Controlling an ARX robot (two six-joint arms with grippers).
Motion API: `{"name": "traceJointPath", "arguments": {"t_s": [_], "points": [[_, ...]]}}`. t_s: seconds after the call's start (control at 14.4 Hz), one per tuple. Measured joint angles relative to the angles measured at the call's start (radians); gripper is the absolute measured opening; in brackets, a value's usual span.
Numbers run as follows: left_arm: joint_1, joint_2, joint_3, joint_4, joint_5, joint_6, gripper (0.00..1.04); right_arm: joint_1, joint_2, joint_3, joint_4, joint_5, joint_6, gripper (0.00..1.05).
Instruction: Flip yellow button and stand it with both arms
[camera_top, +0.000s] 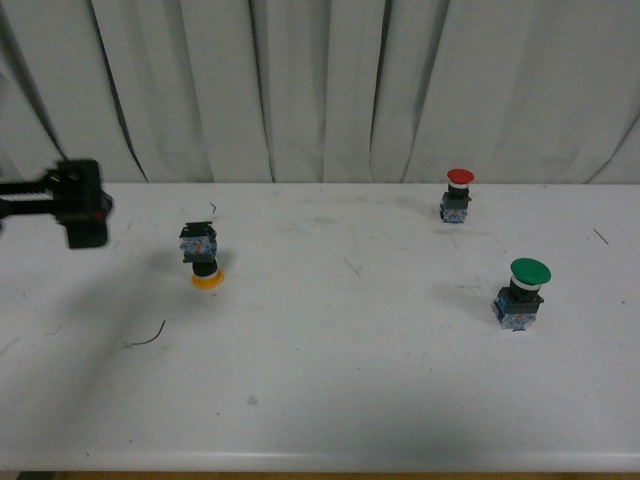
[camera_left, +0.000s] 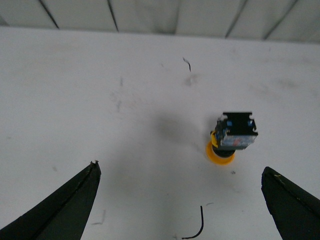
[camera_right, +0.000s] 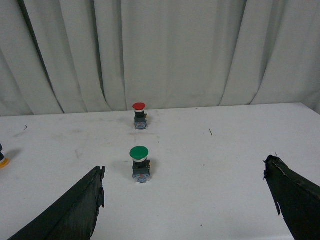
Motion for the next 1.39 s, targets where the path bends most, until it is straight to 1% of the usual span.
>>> {"name": "traceJointPath", "arguments": {"t_s": [0.21,0.55,0.69,0.97,1.18,1.39], "points": [[-0.052,0.209,0.328,-0.148,-0.015,0.010,0.98,0.000,0.000,0.000,0.000,0.000,0.000,0.98],[-0.057,0.248,0.425,-0.206,-0.016,0.009,0.98,0.000,0.000,0.000,0.000,0.000,0.000,0.98],[-0.058,0.293,0.535,-0.319,-0.015,-0.006,0.98,0.000,0.000,0.000,0.000,0.000,0.000,0.98],[-0.079,0.342,0.668,-0.563,-0.030,-0.010,0.98,0.000,0.000,0.000,0.000,0.000,0.000,0.98],[-0.092,0.360,0.698,-0.658,0.008,-0.031,0.98,0.000,0.000,0.000,0.000,0.000,0.000,0.98],[-0.105,0.383,0.718,-0.703,0.003,-0.046,0.98,0.000,0.000,0.000,0.000,0.000,0.000,0.98]]}}
